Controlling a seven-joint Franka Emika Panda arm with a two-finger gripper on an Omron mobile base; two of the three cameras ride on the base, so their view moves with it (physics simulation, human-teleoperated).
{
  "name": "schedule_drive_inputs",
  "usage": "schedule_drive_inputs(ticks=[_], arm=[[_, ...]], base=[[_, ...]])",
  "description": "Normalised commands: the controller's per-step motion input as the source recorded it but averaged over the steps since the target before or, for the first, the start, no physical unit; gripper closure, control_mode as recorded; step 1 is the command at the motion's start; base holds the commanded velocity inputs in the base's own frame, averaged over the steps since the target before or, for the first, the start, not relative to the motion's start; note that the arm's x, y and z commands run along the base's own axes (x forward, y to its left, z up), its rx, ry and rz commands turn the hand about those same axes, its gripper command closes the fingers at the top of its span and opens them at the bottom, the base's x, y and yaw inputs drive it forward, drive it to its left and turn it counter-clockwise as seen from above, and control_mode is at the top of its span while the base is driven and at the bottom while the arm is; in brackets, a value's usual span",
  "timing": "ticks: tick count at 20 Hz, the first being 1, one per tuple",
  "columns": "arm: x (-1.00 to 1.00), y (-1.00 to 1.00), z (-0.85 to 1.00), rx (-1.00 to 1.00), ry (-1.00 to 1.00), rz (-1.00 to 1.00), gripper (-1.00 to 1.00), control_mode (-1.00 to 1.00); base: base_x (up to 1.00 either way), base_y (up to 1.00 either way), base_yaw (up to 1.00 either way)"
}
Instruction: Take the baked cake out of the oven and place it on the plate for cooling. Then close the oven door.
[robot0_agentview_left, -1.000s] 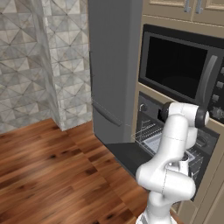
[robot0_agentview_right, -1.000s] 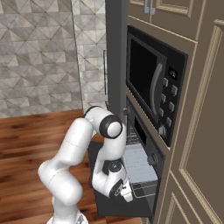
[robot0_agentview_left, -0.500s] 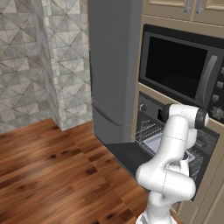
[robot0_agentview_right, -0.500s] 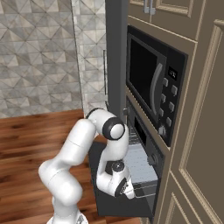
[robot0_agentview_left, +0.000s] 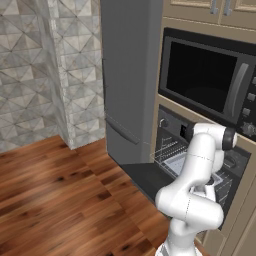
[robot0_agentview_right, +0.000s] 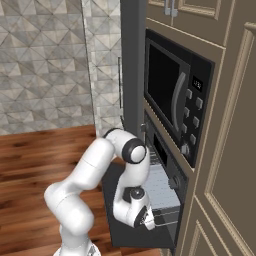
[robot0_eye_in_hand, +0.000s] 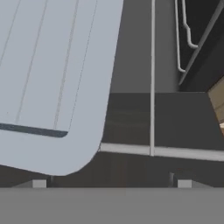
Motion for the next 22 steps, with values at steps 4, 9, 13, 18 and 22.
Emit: schedule_drive_inputs(ticks=[4, 9, 13, 18, 22], arm=[[0.0, 0.0, -0.17, 0.0, -0.05, 0.0, -1.0, -1.0], [0.0, 0.0, -0.03, 0.0, -0.09, 0.0, -1.0, -1.0], [0.01, 0.0, 0.0, 0.0, -0.09, 0.0, -1.0, -1.0], [0.07, 0.0, 0.0, 0.0, -0.11, 0.0, -1.0, -1.0], [0.07, 0.0, 0.0, 0.0, -0.12, 0.0, -1.0, -1.0]], base=[[0.0, 0.0, 0.0], [0.0, 0.0, 0.0], [0.0, 0.0, 0.0], [0.0, 0.0, 0.0], [0.0, 0.0, 0.0]])
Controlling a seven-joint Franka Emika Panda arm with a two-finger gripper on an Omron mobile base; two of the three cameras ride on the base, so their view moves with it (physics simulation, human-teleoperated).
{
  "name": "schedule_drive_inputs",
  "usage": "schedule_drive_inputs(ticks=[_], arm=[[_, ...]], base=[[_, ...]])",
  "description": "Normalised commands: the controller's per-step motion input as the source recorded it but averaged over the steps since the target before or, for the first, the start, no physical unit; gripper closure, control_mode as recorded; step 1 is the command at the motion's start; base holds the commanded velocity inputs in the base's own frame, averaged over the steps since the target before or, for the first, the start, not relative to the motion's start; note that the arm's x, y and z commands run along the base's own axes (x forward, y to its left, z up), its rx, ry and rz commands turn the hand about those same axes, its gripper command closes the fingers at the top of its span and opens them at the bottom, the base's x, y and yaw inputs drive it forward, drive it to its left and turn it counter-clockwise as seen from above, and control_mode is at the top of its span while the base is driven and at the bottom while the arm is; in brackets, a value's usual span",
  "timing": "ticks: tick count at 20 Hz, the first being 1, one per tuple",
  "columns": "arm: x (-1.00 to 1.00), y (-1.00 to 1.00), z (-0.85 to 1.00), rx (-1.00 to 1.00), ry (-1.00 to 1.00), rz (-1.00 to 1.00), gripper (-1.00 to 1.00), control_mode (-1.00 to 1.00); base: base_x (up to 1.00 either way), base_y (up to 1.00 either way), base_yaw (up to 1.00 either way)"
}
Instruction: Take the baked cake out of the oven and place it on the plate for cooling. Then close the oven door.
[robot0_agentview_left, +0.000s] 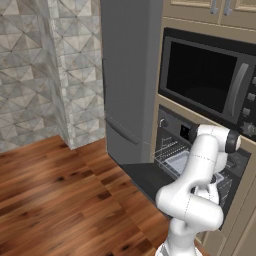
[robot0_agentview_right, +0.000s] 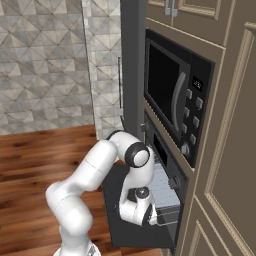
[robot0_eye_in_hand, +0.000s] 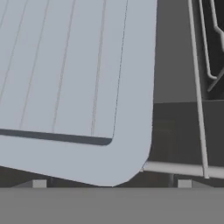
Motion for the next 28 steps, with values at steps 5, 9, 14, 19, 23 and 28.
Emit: schedule_drive_inputs(ticks=[5, 9, 14, 19, 23, 28], arm=[[0.14, 0.0, 0.0, 0.0, -0.1, 0.0, -1.0, -1.0], [0.16, 0.0, 0.0, 0.0, -0.14, 0.0, -1.0, -1.0], [0.17, -0.01, -0.01, 0.0, -0.13, 0.0, -1.0, -1.0], [0.21, -0.08, -0.05, 0.0, -0.09, -0.01, -1.0, -1.0], [0.25, -0.16, -0.01, 0.0, -0.06, 0.0, -1.0, -1.0], [0.23, -0.2, 0.0, 0.0, -0.05, 0.0, -1.0, -1.0]], base=[[0.0, 0.0, 0.0], [0.0, 0.0, 0.0], [0.0, 0.0, 0.0], [0.0, 0.0, 0.0], [0.0, 0.0, 0.0], [0.0, 0.0, 0.0]])
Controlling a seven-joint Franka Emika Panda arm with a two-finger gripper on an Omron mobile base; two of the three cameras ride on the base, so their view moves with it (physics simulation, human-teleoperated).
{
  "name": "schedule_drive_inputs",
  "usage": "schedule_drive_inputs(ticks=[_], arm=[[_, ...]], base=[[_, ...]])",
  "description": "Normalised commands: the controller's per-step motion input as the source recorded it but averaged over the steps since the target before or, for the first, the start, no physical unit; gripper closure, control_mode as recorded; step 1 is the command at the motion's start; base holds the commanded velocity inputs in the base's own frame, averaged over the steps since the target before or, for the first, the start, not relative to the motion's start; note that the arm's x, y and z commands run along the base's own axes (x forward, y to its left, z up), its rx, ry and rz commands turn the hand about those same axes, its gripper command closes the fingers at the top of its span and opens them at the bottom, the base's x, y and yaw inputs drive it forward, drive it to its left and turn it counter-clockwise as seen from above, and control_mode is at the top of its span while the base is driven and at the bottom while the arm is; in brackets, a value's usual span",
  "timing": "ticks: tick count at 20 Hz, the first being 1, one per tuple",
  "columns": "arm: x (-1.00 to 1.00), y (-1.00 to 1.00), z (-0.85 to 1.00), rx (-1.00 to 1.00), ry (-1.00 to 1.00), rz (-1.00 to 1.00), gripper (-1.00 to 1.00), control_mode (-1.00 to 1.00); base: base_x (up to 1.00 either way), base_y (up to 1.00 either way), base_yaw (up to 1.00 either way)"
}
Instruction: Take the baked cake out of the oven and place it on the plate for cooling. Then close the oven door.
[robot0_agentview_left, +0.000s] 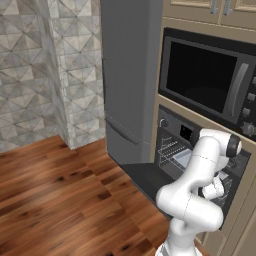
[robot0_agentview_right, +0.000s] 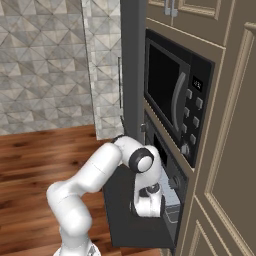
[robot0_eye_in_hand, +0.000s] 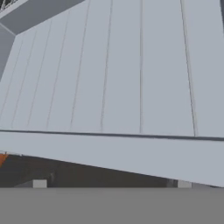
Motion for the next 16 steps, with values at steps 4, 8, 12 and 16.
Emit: schedule_drive_inputs(ticks=[4, 8, 12, 16], arm=[[0.2, -0.21, 0.0, 0.0, -0.03, 0.0, -1.0, -1.0], [0.02, -0.18, 0.0, 0.0, -0.02, 0.0, -1.0, -1.0], [0.0, -0.14, -0.01, 0.0, -0.01, 0.0, -1.0, -1.0], [0.02, -0.11, 0.0, 0.0, -0.01, 0.0, -1.0, -1.0]], base=[[0.0, 0.0, 0.0], [0.0, 0.0, 0.0], [0.0, 0.0, 0.0], [0.0, 0.0, 0.0]])
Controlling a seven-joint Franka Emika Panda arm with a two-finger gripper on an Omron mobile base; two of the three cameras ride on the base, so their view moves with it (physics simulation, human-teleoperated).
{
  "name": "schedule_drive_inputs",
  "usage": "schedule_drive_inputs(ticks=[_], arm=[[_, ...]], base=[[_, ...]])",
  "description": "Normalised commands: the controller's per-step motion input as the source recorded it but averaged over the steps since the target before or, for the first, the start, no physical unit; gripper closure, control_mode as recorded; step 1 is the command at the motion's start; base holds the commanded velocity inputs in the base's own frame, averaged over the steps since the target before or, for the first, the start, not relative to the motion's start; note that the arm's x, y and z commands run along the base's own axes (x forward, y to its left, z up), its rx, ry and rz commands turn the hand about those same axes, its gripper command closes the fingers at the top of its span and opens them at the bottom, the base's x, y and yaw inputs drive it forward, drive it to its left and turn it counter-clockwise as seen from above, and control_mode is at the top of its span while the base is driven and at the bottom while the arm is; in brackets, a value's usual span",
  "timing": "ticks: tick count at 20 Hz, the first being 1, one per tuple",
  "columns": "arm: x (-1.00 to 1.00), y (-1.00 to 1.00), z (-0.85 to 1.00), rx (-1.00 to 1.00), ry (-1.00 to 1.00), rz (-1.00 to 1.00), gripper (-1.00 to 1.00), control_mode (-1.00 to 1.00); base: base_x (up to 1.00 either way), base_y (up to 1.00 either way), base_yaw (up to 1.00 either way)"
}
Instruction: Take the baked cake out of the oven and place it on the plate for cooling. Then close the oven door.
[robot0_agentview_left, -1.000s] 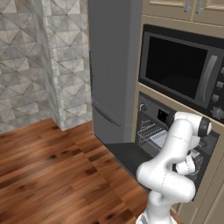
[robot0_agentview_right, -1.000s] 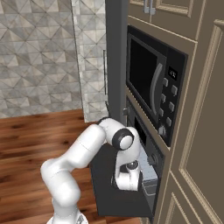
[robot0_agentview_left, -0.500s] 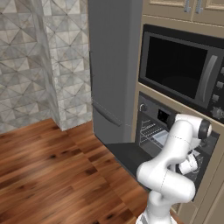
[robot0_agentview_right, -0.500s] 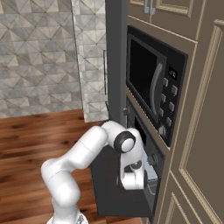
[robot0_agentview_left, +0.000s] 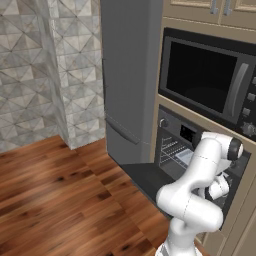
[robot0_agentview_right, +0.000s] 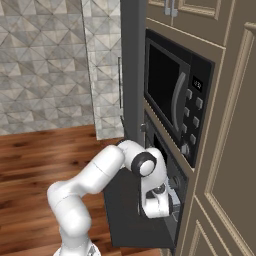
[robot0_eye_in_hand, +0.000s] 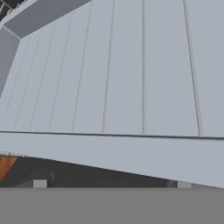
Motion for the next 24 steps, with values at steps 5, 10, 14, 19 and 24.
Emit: schedule_drive_inputs(ticks=[5, 10, 14, 19, 24], arm=[[0.0, -0.04, 0.0, 0.0, 0.0, 0.0, -1.0, -1.0], [0.08, 0.0, -0.02, 0.0, 0.0, 0.0, -1.0, -1.0], [0.12, 0.0, -0.01, 0.0, -0.04, 0.0, -1.0, -1.0], [0.03, -0.01, -0.01, 0.0, -0.12, 0.0, -1.0, -1.0], [0.0, -0.03, -0.07, -0.04, -0.17, -0.03, -1.0, -1.0]], base=[[0.0, 0.0, 0.0], [0.0, 0.0, 0.0], [0.0, 0.0, 0.0], [0.0, 0.0, 0.0], [0.0, 0.0, 0.0]])
